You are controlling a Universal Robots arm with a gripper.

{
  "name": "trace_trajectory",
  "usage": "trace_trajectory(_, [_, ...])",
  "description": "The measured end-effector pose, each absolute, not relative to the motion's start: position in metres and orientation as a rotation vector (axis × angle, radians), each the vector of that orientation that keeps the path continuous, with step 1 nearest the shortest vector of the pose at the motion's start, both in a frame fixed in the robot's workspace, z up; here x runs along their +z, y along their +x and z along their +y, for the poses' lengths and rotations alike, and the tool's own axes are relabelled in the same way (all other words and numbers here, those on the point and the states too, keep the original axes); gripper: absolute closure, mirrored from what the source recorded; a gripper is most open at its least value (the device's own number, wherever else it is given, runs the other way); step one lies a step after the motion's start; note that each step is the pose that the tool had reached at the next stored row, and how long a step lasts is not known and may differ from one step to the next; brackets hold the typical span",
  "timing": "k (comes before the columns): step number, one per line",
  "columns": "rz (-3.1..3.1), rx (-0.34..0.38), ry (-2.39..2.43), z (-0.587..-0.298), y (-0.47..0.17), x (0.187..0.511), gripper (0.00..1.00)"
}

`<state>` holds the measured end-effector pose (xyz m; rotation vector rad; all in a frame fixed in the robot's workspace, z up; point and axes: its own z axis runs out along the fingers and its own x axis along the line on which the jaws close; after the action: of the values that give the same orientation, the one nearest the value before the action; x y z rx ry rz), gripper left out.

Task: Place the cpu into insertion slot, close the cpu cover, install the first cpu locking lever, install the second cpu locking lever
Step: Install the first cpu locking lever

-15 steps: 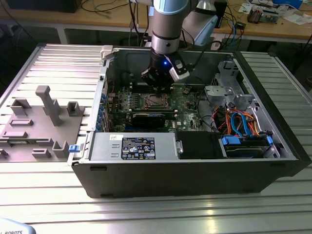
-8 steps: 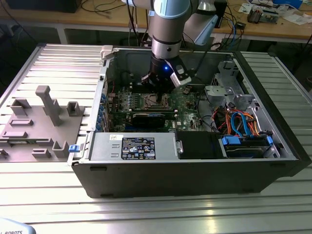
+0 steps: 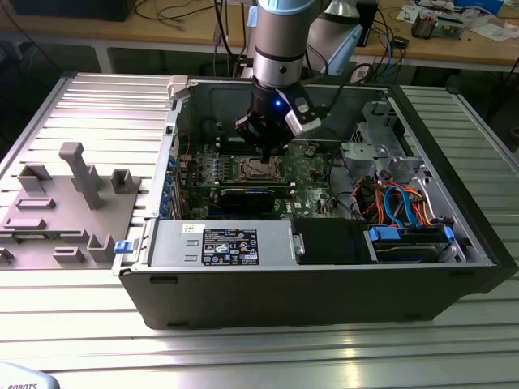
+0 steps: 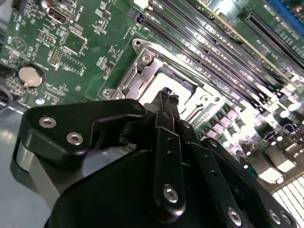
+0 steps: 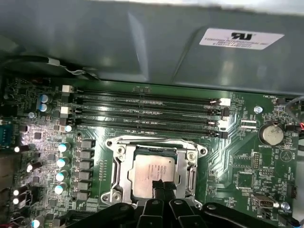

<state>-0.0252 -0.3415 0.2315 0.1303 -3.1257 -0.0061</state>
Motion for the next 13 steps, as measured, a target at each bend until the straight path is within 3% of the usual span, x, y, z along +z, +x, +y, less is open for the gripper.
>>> trace_trajectory(13, [-3.126,-0.006,0.13,-0.341,-0.025,0.244,0.89])
